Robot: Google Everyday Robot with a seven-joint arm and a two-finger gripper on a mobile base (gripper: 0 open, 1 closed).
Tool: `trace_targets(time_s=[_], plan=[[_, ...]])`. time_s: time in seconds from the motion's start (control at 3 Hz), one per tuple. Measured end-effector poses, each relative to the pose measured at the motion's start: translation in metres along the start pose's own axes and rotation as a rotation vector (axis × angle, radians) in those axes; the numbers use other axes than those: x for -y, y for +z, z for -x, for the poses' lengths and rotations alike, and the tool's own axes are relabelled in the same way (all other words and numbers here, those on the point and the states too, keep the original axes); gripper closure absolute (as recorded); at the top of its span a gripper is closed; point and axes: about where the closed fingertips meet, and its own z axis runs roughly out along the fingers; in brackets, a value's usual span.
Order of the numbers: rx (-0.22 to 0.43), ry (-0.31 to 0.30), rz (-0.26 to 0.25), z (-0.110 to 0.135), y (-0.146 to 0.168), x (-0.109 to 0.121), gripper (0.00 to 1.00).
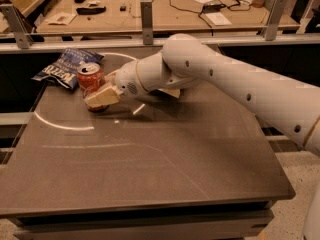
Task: Knock coke can over
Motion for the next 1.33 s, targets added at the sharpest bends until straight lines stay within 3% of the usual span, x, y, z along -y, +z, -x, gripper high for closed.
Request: trace_targets(time_s=[0.33,0.67,1.0,1.33], plan=[[0.012,-0.09,-0.031,0.029,-0.001,0.0,1.0],[0.054,-0.207,-0.08,0.058,-0.013,0.004,1.0],[0.035,-0.349,-0.131,0.077,-0.027,0.006,1.0],[-0.038,-0.483,-0.17,0.085,-0.036,0.007,1.0]])
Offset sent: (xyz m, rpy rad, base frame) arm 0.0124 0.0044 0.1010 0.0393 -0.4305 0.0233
